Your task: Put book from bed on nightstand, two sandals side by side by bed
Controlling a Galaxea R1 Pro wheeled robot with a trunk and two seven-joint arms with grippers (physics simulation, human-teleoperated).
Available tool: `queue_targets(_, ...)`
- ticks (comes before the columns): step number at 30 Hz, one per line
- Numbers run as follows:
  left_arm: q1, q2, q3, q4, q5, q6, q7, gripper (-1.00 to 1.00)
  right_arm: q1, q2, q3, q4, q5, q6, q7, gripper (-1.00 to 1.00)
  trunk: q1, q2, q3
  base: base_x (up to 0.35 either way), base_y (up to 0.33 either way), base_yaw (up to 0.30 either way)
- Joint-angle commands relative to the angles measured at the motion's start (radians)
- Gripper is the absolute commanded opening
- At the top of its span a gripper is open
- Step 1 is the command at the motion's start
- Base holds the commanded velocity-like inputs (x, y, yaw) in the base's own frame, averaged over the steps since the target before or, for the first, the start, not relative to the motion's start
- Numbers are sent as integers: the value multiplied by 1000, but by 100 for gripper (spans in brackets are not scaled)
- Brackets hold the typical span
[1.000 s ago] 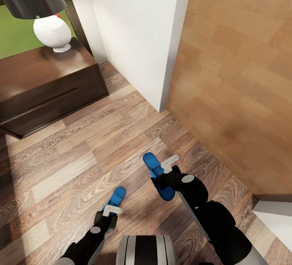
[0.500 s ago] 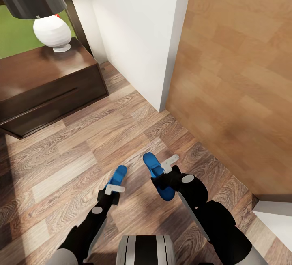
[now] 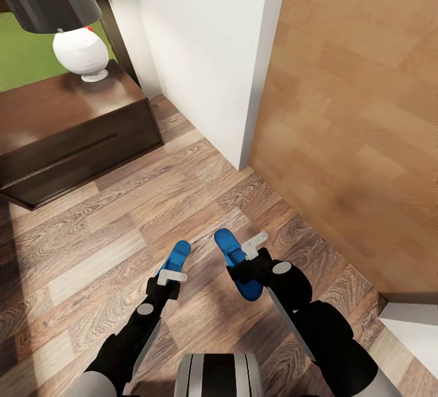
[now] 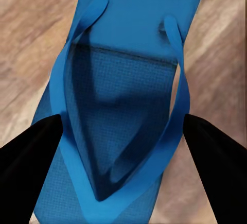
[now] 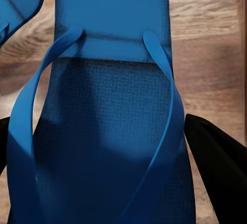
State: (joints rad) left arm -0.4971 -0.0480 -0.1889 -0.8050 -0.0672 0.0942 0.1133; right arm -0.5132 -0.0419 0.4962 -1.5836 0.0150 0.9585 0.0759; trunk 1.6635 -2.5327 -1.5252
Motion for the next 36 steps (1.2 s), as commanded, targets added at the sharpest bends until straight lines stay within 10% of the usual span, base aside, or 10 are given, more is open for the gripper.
queue_targets(1, 0, 0, -3, -2, -7, 7, 6, -100, -1, 0, 1, -1, 2, 4, 4, -100, -1, 0, 3, 0, 0, 0)
queue_targets(14, 0, 4, 0, -3, -9, 22, 7, -100, 3, 0, 1, 0, 4, -7, 4, -100, -6, 3, 54, 0, 0, 0)
queue_targets(23, 1, 53, 6, -67, 1, 103, 6, -100, 49, -1, 0, 11, 7, -68, -2, -100, -10, 5, 88, 0, 0, 0)
queue_targets(36, 1, 98, 121, -148, 2, 195, 2, -100, 98, 0, -1, 13, 5, -124, -5, -100, -16, 8, 139, 0, 0, 0)
